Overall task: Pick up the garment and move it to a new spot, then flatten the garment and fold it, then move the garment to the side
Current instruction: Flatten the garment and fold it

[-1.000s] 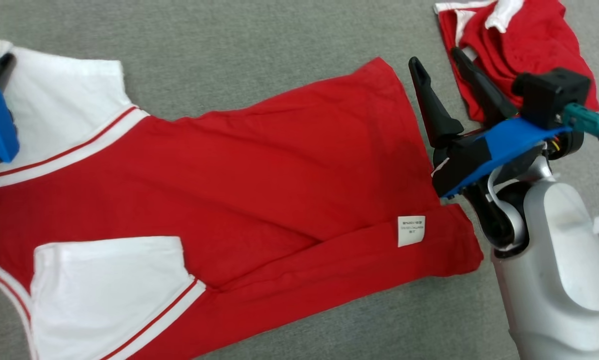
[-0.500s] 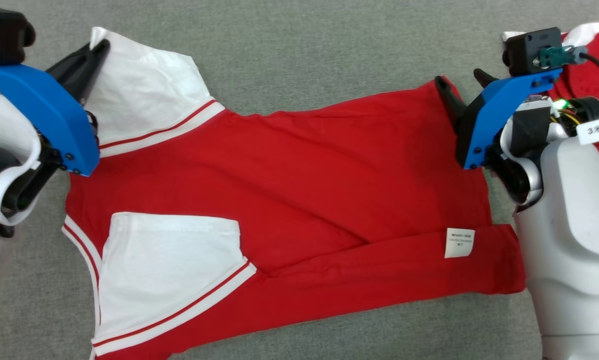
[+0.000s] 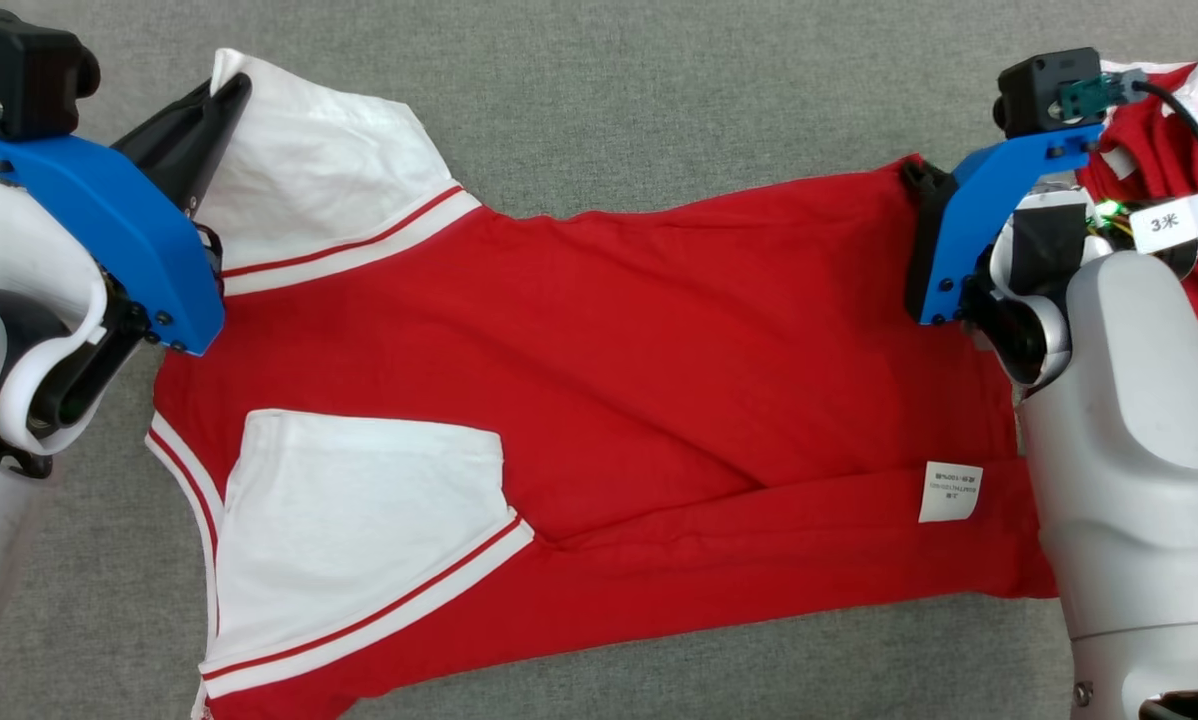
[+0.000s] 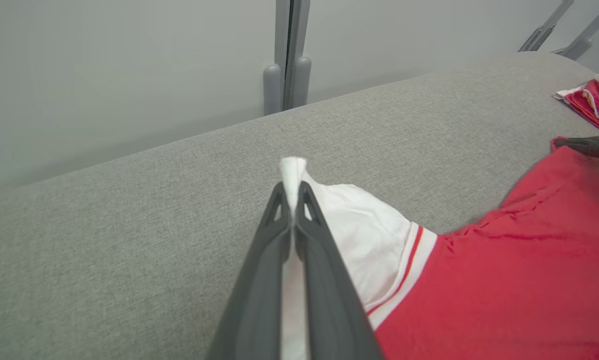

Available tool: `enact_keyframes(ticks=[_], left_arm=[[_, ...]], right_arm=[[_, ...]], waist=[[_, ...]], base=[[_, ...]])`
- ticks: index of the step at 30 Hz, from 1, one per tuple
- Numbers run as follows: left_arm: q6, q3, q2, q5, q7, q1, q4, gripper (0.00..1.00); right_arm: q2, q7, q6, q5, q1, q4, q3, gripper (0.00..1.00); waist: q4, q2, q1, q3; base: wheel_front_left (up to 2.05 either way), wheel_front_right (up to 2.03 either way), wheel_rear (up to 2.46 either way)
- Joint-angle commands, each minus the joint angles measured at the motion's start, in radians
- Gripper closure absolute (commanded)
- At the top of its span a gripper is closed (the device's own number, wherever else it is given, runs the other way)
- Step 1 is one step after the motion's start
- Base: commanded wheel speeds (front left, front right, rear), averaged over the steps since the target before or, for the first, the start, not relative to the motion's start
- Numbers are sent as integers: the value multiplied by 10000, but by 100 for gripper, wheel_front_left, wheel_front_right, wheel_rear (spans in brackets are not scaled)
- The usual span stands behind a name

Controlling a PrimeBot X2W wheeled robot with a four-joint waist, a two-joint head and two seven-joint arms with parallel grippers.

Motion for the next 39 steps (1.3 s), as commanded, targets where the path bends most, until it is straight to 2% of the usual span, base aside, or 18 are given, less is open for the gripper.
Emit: enact_keyframes(ticks=[1, 10, 17, 24, 27, 31, 35, 36, 37, 38, 39], left_arm=[[-38, 36, 59, 9, -75, 65, 9, 100], [65, 260, 55, -125, -709, 466, -266, 100], [393, 467, 198, -349, -1697, 2325, -1291, 100], [1251, 493, 386, -354, -2707, 5207, -2644, 100], [1521, 427, 173, -522, -3114, 6187, -2796, 100], [1678, 274, -81, -520, -3670, 7034, -2522, 100], [1646, 224, -417, -654, -4199, 7548, -2051, 100], [1650, 201, -507, -640, -4334, 7661, -1927, 100], [1587, 177, -592, -670, -4497, 7773, -1835, 100], [1534, 176, -704, -764, -4653, 7894, -1748, 73], [1504, 197, -767, -824, -4808, 8017, -1683, 24]], right_arm=[[24, -111, -3, 3, 74, 152, 27, 100], [83, -1942, -1, 358, -3, 15, -54, 100], [-23, -2795, -1, 1046, 1348, -609, 97, 100], [-96, -3075, -1, 1410, 3586, -1923, -248, 100], [-80, -3040, -1, 1272, 4446, -2530, -584, 100], [24, -2864, -1, 1280, 5250, -3159, -899, 100], [90, -2678, -1, 1269, 5782, -3512, -934, 100], [102, -2682, -1, 1263, 5869, -3558, -920, 97], [109, -2678, -1, 1259, 5973, -3602, -920, 66], [116, -2664, -1, 1267, 6083, -3635, -942, 31], [117, -2720, -1, 1314, 6160, -3684, -1017, 0]], waist=[[-29, 0, 0, -46], [-29, 0, 0, -632], [149, 0, 0, -1583], [404, 0, 0, -2392], [487, 0, 0, -2609], [540, 0, 0, -2788], [550, 0, 0, -2946], [544, 0, 0, -2996], [542, 0, 0, -3043], [545, 0, 0, -3095], [551, 0, 0, -3146]], base=[[0, 0, 0], [0, 0, 0], [0, 0, 0], [0, 0, 0], [0, 0, 0], [0, 0, 0], [0, 0, 0], [0, 0, 0], [0, 0, 0], [0, 0, 0], [0, 0, 0]])
